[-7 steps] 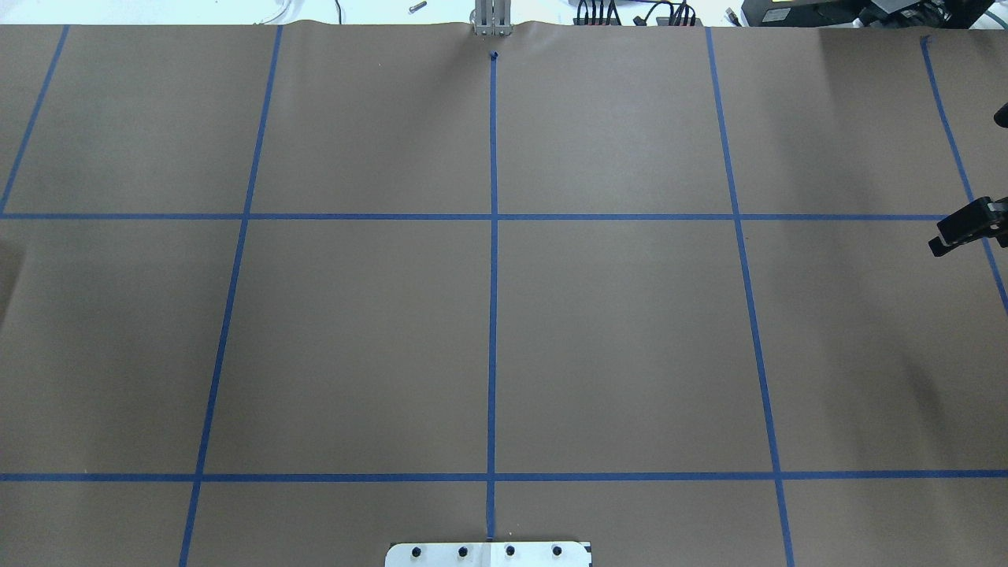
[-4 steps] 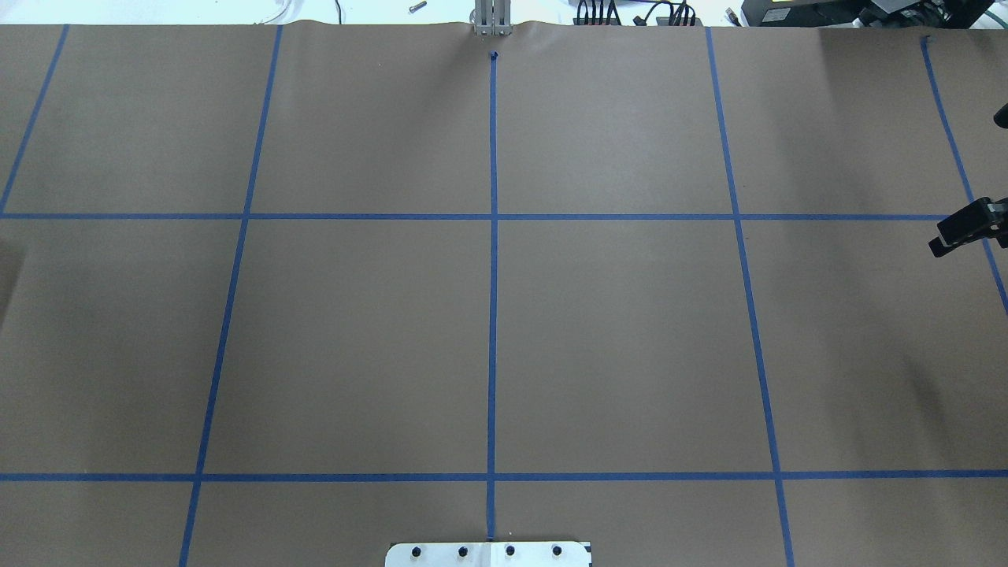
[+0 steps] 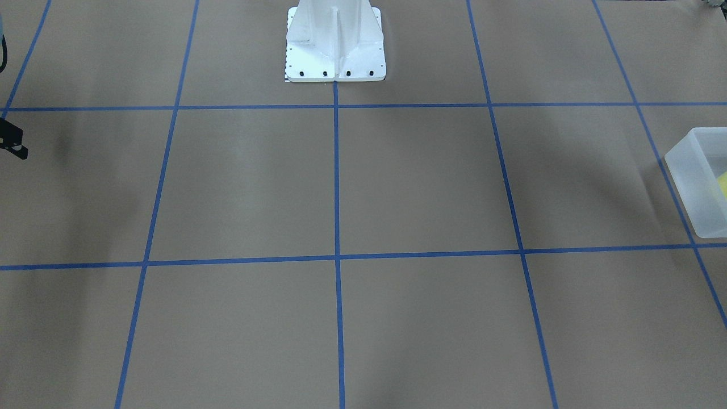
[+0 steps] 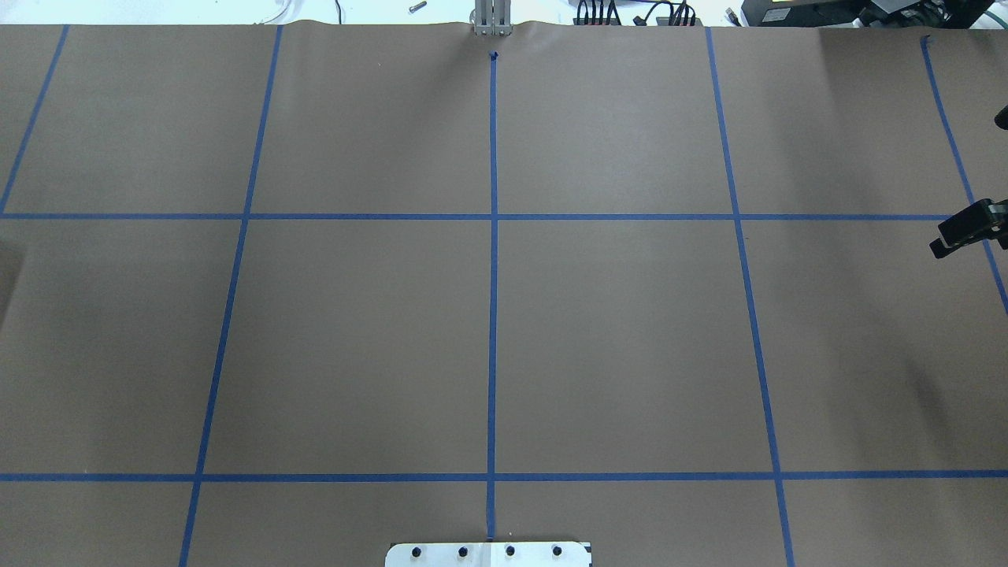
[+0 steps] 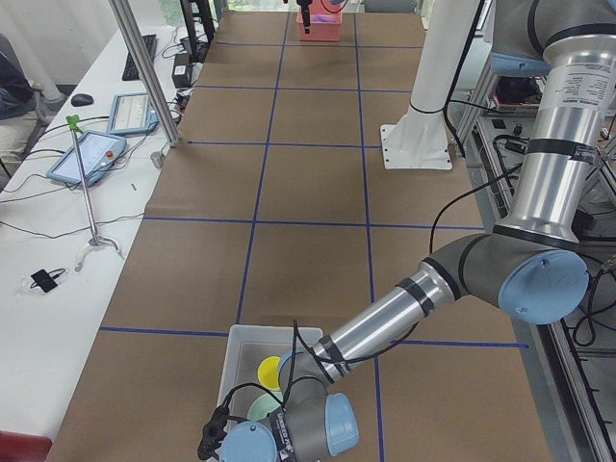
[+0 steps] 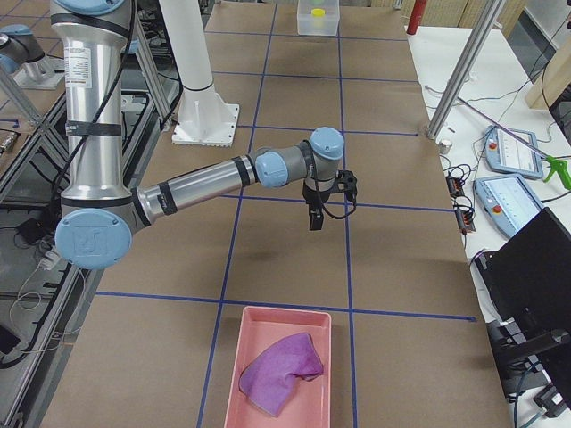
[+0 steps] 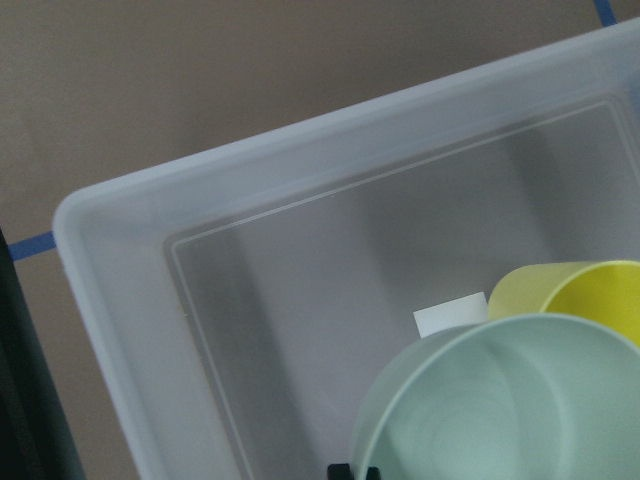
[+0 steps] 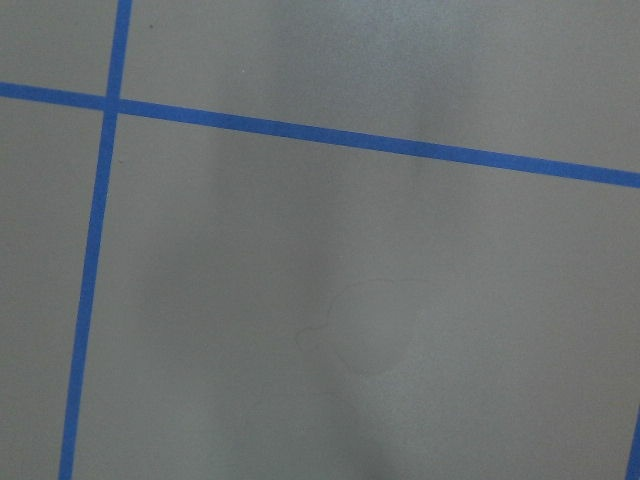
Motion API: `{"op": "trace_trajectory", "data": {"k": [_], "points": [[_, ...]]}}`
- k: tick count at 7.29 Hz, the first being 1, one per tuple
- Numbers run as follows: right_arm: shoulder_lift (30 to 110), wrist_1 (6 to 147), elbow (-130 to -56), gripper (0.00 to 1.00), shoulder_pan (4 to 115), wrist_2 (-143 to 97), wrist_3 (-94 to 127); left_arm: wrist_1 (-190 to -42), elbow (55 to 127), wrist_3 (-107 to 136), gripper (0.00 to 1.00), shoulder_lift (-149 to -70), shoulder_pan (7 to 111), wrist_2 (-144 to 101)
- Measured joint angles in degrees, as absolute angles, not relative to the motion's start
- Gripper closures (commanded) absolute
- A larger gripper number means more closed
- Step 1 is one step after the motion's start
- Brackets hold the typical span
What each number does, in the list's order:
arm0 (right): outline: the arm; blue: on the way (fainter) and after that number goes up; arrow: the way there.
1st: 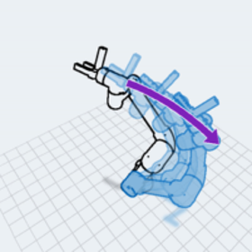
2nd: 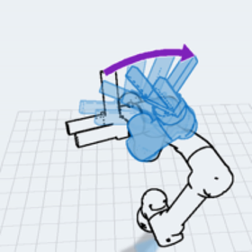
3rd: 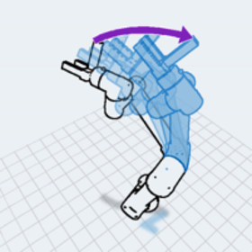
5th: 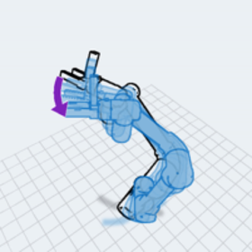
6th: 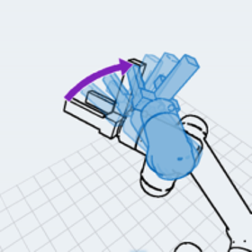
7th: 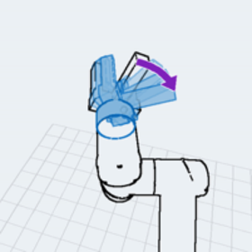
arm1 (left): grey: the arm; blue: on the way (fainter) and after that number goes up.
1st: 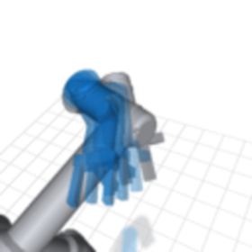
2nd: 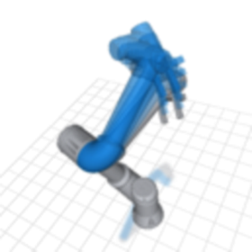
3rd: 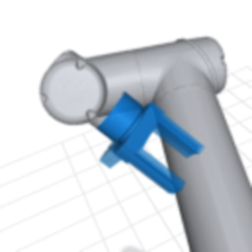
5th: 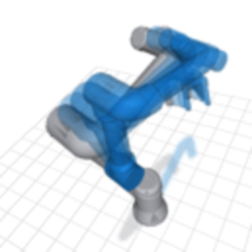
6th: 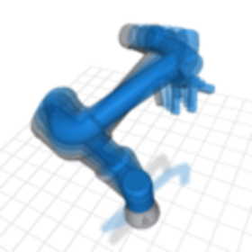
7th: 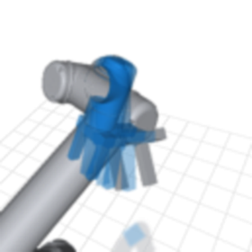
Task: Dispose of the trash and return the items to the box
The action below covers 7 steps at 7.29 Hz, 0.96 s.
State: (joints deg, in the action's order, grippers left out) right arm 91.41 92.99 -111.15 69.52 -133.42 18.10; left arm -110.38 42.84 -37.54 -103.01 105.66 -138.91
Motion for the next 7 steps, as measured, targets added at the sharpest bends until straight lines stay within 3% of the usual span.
{"op": "trace_trajectory", "data": {"k": [6,7], "points": [[91.49,92.99,-111.1,0.0,69.52,-133.42,18.11,-110.51,40.64,-34.99,1.0,-103.48,105.32,-138.88],[91.48,92.99,-111.09,0.0,69.52,-133.42,18.1,-110.58,40.19,-34.93,0.86,-103.54,105.23,-138.88]]}}
